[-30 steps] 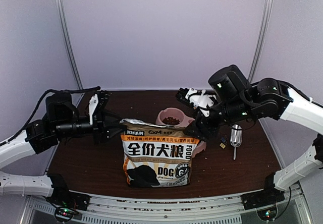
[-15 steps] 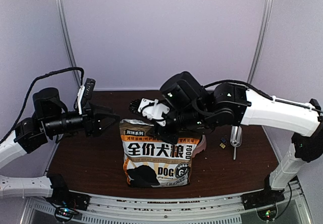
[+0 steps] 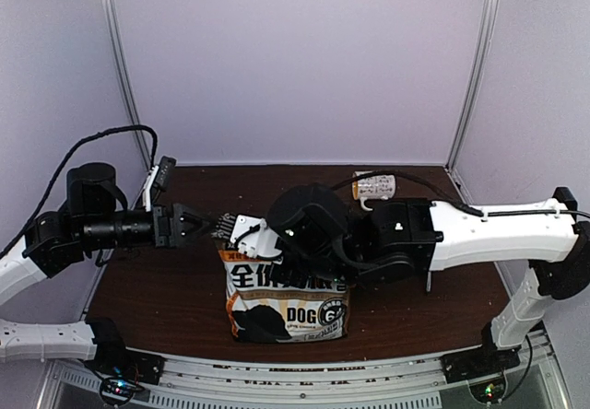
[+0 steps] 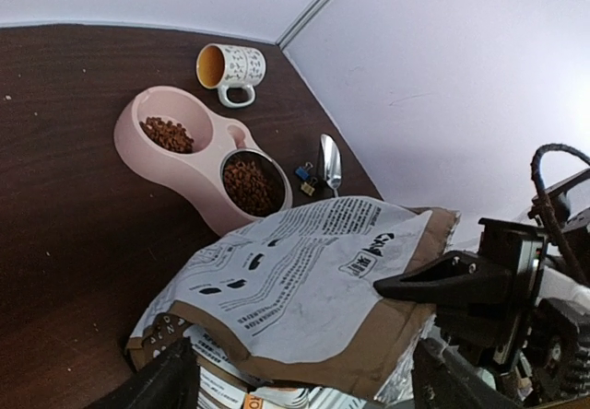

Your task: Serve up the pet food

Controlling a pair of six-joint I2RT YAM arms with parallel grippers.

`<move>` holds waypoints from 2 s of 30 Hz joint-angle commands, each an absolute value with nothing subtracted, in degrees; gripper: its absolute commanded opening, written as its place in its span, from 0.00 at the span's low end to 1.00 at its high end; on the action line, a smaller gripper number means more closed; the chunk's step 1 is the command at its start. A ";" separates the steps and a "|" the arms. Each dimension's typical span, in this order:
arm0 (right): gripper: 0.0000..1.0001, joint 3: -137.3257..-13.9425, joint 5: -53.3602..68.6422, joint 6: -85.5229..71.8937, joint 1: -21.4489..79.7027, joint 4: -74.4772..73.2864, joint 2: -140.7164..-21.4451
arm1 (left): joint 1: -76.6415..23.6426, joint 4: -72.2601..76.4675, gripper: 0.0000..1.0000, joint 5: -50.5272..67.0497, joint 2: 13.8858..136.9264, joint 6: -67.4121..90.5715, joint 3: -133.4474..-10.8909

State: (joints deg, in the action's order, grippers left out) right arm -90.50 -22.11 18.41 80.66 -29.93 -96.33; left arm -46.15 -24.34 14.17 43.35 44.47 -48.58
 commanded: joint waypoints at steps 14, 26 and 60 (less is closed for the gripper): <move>0.00 -85.17 -37.36 20.39 86.75 -18.72 -102.09 | -45.83 -20.91 0.80 23.84 43.18 57.92 -43.23; 0.00 -83.60 -38.77 22.00 87.86 -17.96 -103.62 | -45.84 -12.54 0.71 25.41 45.01 61.87 -41.91; 0.72 -83.80 -10.24 -16.53 71.39 -43.71 -74.95 | -45.96 -4.73 0.00 21.16 42.88 45.93 -35.65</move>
State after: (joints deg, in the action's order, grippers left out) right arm -83.77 -22.52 -0.62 77.47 -37.01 -78.28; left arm -46.17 -8.45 24.16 43.31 52.99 -37.52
